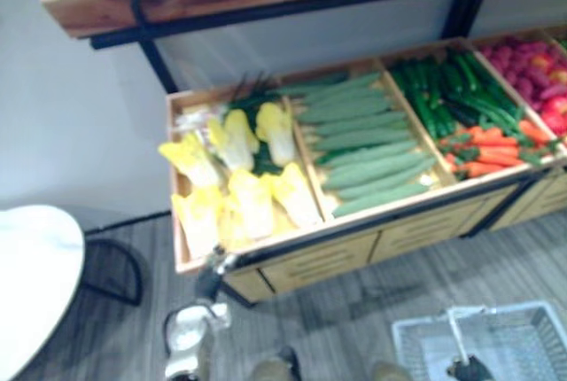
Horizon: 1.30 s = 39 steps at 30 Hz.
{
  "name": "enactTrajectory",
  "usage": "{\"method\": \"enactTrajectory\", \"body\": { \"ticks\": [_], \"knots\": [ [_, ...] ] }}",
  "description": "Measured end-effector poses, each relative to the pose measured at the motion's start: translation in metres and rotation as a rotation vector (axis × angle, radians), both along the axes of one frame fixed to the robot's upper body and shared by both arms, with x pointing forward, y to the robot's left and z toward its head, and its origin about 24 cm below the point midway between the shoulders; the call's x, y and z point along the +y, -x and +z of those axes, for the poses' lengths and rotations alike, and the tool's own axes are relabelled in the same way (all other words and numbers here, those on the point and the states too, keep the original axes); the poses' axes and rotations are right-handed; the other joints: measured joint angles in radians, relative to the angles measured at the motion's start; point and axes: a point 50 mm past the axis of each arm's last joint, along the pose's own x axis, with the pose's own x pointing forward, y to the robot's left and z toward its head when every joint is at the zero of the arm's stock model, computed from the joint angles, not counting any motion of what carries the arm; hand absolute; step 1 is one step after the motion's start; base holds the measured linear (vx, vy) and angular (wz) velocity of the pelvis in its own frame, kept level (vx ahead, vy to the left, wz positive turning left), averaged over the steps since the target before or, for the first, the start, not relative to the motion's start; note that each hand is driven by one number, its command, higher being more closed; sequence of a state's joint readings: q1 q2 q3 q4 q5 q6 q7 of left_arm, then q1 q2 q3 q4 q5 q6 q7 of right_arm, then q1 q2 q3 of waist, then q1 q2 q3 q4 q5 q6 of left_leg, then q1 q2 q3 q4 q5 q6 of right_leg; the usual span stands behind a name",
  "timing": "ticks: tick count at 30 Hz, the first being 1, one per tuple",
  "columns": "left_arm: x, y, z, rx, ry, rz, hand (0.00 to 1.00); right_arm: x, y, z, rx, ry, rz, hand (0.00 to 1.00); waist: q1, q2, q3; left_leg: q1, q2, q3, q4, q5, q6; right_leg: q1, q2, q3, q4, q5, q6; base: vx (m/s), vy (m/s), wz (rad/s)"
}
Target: Pick vegetable in the basket
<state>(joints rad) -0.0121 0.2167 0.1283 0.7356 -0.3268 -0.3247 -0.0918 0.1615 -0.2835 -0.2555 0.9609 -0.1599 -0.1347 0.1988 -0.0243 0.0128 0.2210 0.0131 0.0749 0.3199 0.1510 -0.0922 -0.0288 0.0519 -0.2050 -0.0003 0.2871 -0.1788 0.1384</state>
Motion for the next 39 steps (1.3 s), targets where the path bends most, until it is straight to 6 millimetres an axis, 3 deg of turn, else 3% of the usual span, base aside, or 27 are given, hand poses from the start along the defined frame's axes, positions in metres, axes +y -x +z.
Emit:
{"method": "enactTrajectory", "body": {
  "ticks": [2, 3, 4, 5, 6, 8, 13, 19, 27, 32, 39],
  "knots": [
    [0.012, 0.004, 0.002, 0.028, -0.052, 0.048, 0.0, 0.006, -0.002, -0.001, 0.006, -0.003, 0.037, 1.0, -0.006, -0.006, 0.004, 0.061, -0.013, -0.008, -0.05, 0.002, 0.012, -0.051, -0.015, -0.037, 0.151, 0.0, -0.007, 0.14, 0.068, 0.06],
    [0.016, -0.003, 0.012, -0.014, -0.07, 0.071, 0.0, 0.011, -0.001, -0.003, 0.005, -0.016, 0.042, 1.0, -0.006, -0.016, 0.003, 0.066, -0.008, -0.026, -0.05, 0.0, 0.014, -0.066, -0.013, -0.052, 0.182, -0.015, -0.018, 0.12, -0.021, 0.41],
    [0.021, -0.018, 0.034, -0.113, -0.109, 0.086, 0.0, 0.022, -0.001, -0.007, 0.01, -0.041, 0.06, 1.0, -0.002, -0.026, 0.004, 0.066, 0.003, -0.049, -0.047, 0.0, 0.004, -0.071, 0.007, -0.054, 0.137, -0.027, -0.039, 0.13, -0.071, 0.62],
    [0.029, -0.033, 0.058, -0.209, -0.16, 0.088, 0.0, 0.035, 0.0, -0.011, 0.016, -0.068, 0.085, 1.0, -0.002, -0.067, -0.007, 0.066, -0.003, -0.062, -0.044, 0.006, -0.012, -0.071, 0.025, -0.058, 0.047, 0.016, -0.044, 0.14, -0.104, 0.56],
    [0.033, -0.039, 0.069, -0.254, -0.183, 0.089, 0.0, 0.04, -0.001, -0.012, 0.018, -0.079, 0.099, 1.0, -0.003, -0.089, -0.009, 0.067, -0.013, -0.069, -0.045, 0.007, -0.015, -0.068, 0.024, -0.056, 0.022, 0.027, -0.028, 0.17, -0.128, 0.4],
    [0.035, -0.054, 0.091, -0.35, -0.19, 0.114, 0.0, 0.04, -0.002, -0.012, 0.019, -0.07, 0.106, 1.0, -0.003, -0.08, -0.038, 0.079, 0.007, -0.087, -0.088, 0.033, -0.034, -0.041, 0.043, -0.083, -0.047, 0.039, -0.035, 0.17, -0.108, 0.15],
    [0.035, -0.062, 0.102, -0.4, -0.172, 0.102, 0.0, 0.03, -0.003, -0.01, 0.039, -0.032, 0.113, 1.0, -0.014, -0.028, -0.038, 0.098, 0.024, -0.087, -0.153, 0.061, -0.044, 0.021, 0.081, -0.104, -0.178, 0.096, -0.043, 0.12, -0.042, 0.02],
    [0.027, -0.066, 0.12, -0.483, -0.139, 0.032, 0.0, 0.03, 0.001, -0.011, 0.061, -0.034, 0.105, 1.0, -0.023, -0.034, -0.038, 0.128, 0.017, -0.084, -0.189, 0.068, -0.041, 0.057, 0.079, -0.114, -0.218, 0.106, -0.035, 0.04, -0.01, 0.02],
    [0.02, -0.066, 0.097, -0.238, -0.288, 0.015, 0.0, 0.031, 0.005, -0.013, 0.079, -0.039, 0.103, 1.0, -0.022, -0.039, -0.036, 0.147, 0.002, -0.085, -0.245, 0.105, -0.03, 0.067, 0.071, -0.128, -0.253, 0.13, -0.025, -0.04, 0.009, 0.04],
    [0.009, -0.05, 0.055, 0.002, -0.453, -0.065, 0.0, 0.033, 0.005, -0.013, 0.083, -0.04, 0.109, 1.0, -0.024, -0.041, -0.036, 0.146, -0.002, -0.085, -0.251, 0.107, -0.029, 0.072, 0.071, -0.129, -0.269, 0.131, -0.022, -0.03, 0.0, 0.0],
    [-0.005, -0.048, 0.044, 0.023, -0.568, -0.092, 0.0, 0.037, 0.004, -0.015, 0.097, -0.049, 0.124, 1.0, -0.027, -0.041, -0.036, 0.146, 0.0, -0.083, -0.252, 0.105, -0.032, 0.077, 0.076, -0.13, -0.28, 0.135, -0.022, 0.0, -0.001, 0.0]
  ]
}}
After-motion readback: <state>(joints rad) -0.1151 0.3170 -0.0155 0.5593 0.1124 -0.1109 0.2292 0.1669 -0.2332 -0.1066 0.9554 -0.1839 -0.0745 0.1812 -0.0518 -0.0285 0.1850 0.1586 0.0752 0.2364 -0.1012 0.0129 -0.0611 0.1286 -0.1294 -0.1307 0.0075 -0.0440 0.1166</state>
